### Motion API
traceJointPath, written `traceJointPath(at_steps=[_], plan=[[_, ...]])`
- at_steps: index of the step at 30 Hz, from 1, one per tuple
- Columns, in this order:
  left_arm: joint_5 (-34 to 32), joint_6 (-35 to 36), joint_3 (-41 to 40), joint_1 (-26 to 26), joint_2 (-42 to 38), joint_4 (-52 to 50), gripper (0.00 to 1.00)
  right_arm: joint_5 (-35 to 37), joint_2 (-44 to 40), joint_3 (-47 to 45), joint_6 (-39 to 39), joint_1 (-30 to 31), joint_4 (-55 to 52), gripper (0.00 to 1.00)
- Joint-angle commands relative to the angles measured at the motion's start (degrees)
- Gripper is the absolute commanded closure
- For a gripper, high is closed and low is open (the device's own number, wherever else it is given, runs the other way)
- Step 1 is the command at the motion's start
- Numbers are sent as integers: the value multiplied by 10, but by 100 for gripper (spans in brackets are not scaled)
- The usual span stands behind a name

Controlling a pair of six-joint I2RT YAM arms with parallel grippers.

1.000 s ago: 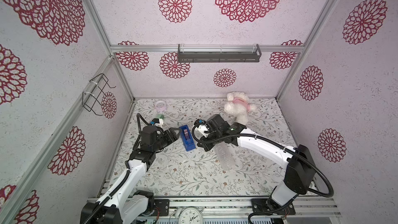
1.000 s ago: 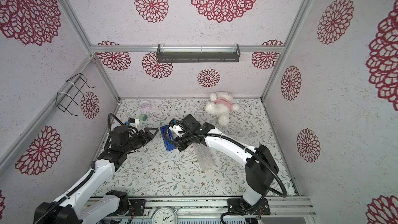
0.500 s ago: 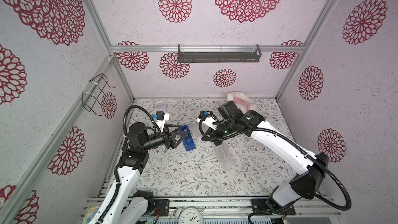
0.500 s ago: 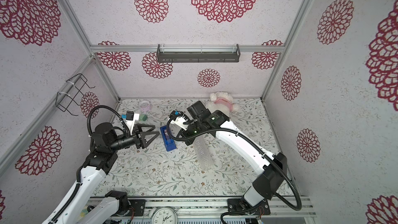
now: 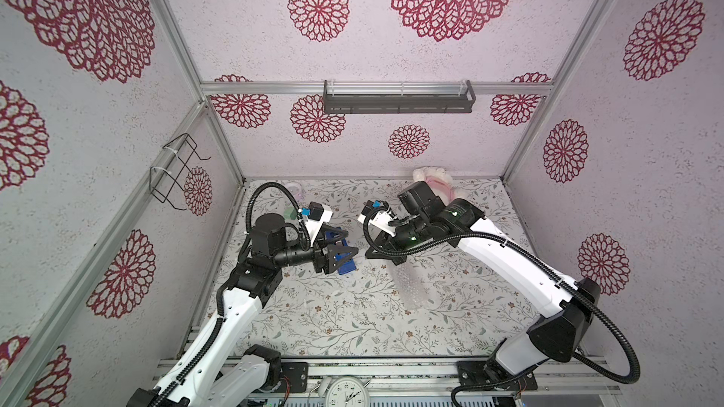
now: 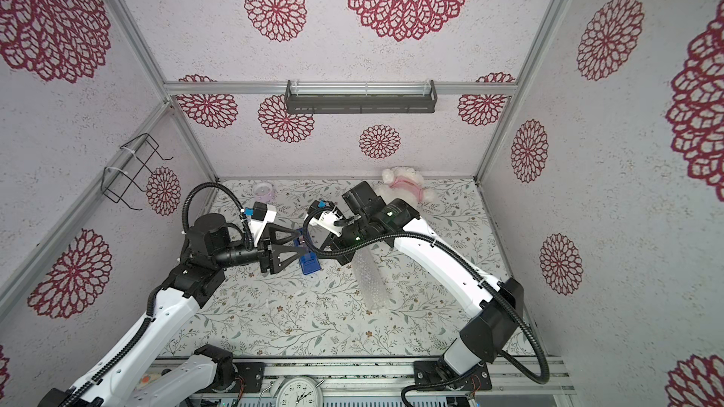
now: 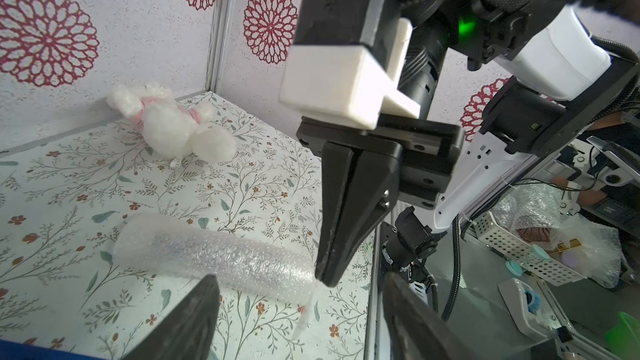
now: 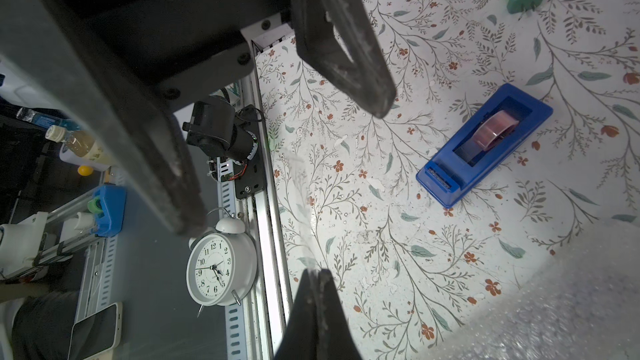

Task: Wrap wine bottles in bubble wrap
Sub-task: Tear off the tape using the Tape Cutter.

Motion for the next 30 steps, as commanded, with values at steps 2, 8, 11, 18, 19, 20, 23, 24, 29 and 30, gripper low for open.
traceJointPath(at_steps=[2, 8, 11, 18, 19, 20, 23, 24, 29, 30], plan=[[22, 20, 18, -1, 11, -8, 29, -23, -29, 13, -4, -7, 6, 100], [31, 21, 27, -1, 25, -19, 36, -25, -29, 11, -5, -12, 10, 100], [35, 22, 30, -1, 28, -20, 41, -28, -29, 9, -2, -14, 13, 100], [45, 38, 45, -1, 32, -47, 94, -33, -28, 2, 4, -16, 22, 100], [45, 40, 46, -1, 31, -50, 100, -31, -28, 1, 5, -16, 25, 100], [42, 42, 47, -1, 29, -52, 100, -28, -29, -2, 8, -17, 28, 100], [22, 42, 47, -1, 19, -56, 100, 11, -33, -10, 28, -21, 41, 73], [15, 42, 46, -1, 15, -56, 100, 31, -35, -13, 35, -23, 43, 65], [-40, 35, 40, -1, 2, -61, 100, 130, -59, -37, 68, -40, 64, 34], [-52, 35, 39, -1, 1, -65, 100, 137, -67, -44, 74, -46, 71, 32]])
